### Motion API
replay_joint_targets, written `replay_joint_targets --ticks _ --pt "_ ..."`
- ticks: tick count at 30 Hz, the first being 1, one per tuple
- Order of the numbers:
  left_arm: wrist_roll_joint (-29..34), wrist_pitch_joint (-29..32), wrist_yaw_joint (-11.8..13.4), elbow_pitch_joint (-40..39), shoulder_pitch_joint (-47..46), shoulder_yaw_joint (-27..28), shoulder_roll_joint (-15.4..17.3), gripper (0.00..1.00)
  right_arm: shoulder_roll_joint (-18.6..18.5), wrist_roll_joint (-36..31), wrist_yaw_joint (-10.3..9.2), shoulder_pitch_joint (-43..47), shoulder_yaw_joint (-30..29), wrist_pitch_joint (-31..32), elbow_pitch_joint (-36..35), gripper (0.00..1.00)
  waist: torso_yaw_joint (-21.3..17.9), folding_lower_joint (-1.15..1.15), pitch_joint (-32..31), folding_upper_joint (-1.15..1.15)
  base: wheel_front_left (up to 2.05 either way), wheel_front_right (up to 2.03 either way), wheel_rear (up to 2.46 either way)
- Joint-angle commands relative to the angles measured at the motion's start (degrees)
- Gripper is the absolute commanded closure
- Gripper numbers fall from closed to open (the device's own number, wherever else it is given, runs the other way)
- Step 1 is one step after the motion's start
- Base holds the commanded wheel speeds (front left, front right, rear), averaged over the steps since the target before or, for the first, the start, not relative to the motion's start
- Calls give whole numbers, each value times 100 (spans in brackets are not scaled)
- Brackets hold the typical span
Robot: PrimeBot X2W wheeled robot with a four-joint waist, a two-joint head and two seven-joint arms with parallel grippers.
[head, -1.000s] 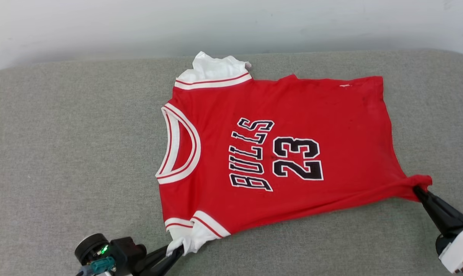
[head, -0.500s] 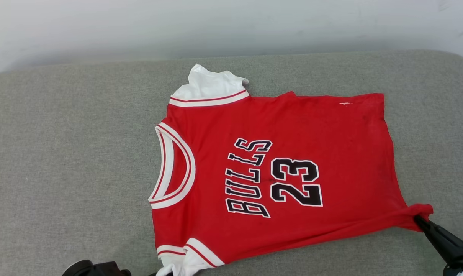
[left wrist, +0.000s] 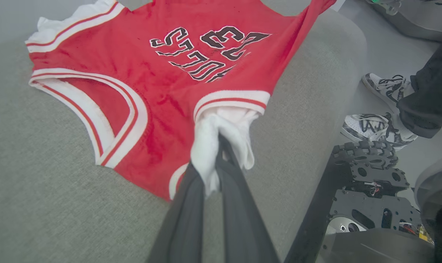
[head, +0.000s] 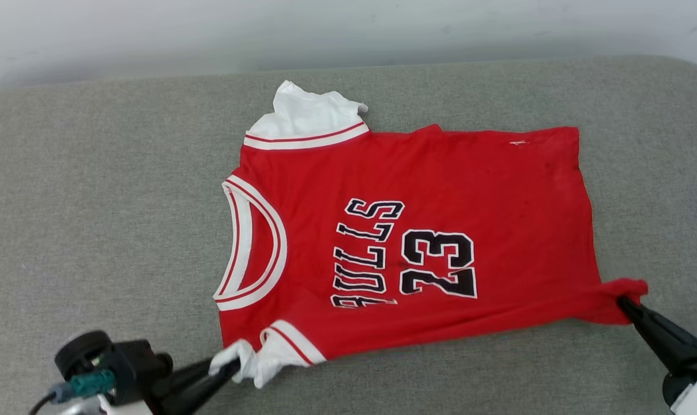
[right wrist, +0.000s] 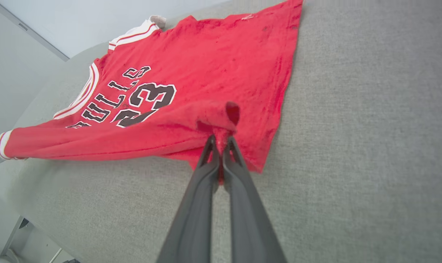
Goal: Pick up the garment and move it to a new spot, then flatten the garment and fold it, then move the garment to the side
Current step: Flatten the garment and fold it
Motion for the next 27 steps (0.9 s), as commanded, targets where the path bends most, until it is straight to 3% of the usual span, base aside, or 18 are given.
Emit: replay_joint_targets --ticks 1,11,13,19,27 --pt "-14 90 -4 -35 -177 21 89 100 61 22 -9 -138 -63 62 -18 100 -17 0 28 0 0 0 0" --pt "42 525 -10 170 -1451 -604 503 100 519 -264 -10 -927 -189 595 128 100 -145 0 227 0 0 0 0" --pt "0 513 -10 209 -1597 -706 502 100 565 -314 -9 -1000 -187 625 164 100 -148 0 257 0 0 0 0" --pt "34 582 -11 676 -2756 -1712 433 100 859 -508 -10 -1288 -263 729 483 100 -120 0 414 0 0 0 0" --pt "137 456 -11 1179 -3839 -2203 267 100 924 -499 -10 -1323 -431 837 570 100 -120 0 553 0 0 0 0"
